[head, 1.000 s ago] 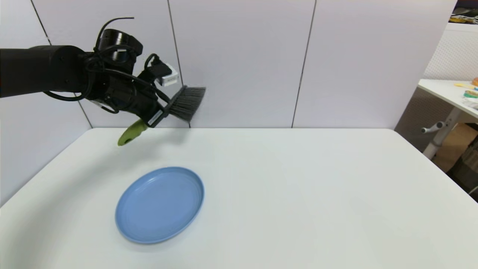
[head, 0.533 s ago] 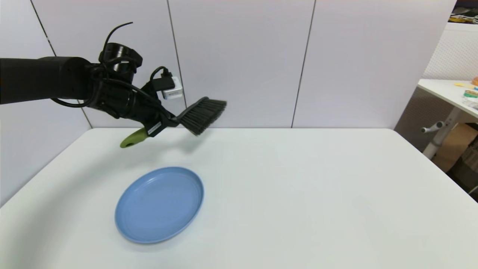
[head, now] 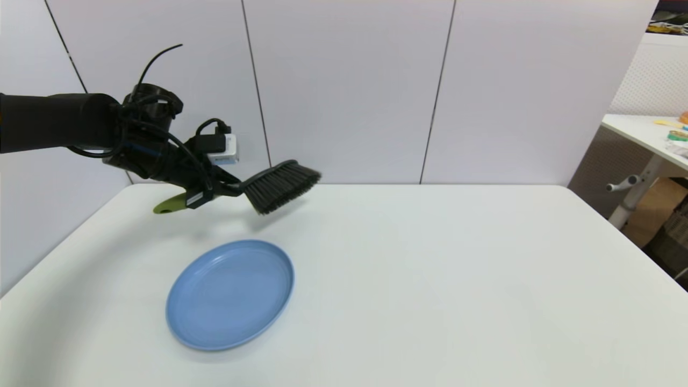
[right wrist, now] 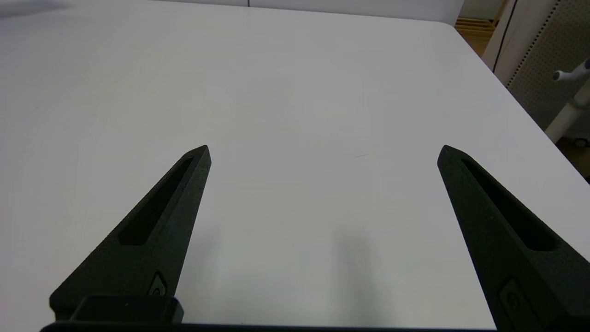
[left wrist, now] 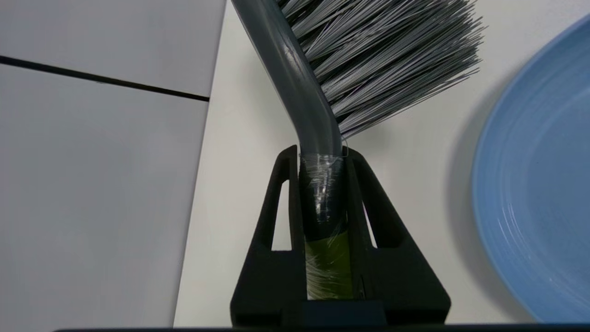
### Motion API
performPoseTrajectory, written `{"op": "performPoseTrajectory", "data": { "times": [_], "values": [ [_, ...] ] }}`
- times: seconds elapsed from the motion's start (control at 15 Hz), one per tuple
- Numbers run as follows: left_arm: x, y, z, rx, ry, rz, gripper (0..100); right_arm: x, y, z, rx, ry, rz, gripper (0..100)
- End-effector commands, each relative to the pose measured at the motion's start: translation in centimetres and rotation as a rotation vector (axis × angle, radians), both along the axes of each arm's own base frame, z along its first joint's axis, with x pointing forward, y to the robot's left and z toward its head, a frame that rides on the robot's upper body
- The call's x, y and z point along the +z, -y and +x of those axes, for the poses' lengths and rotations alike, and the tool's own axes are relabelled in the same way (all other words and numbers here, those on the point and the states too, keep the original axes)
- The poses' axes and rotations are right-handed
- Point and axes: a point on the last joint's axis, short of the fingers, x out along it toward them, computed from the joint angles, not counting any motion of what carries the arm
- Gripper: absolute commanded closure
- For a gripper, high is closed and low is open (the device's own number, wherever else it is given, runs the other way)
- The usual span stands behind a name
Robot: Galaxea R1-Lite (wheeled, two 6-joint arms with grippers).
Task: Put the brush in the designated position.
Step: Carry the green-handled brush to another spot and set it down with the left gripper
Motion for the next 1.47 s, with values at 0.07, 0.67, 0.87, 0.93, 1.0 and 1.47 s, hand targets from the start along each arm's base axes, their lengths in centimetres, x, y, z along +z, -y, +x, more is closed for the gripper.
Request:
{"op": "performPoseTrajectory", "data": {
  "times": [0.07,0.67,0.87,0.93,1.0,1.47],
  "values": [
    [-1.6,-2.7,0.1,-0.147,-0.099,0.027,100,0.0,0.0,0.0,0.001,0.000,0.000,0],
    [-3.2,-4.9,1.1,-0.288,-0.068,-0.061,100,0.0,0.0,0.0,0.001,0.000,0.000,0],
    [-3.7,-4.5,1.5,-0.312,-0.069,-0.097,100,0.0,0.0,0.0,0.001,0.000,0.000,0],
    [-3.7,-4.5,1.5,-0.314,-0.071,-0.099,100,0.0,0.0,0.0,0.001,0.000,0.000,0],
    [-3.8,-4.5,1.6,-0.314,-0.074,-0.099,100,0.0,0.0,0.0,0.001,0.000,0.000,0],
    [-4.9,-4.0,2.5,-0.324,-0.060,-0.103,100,0.0,0.0,0.0,0.001,0.000,0.000,0]
  ]
}}
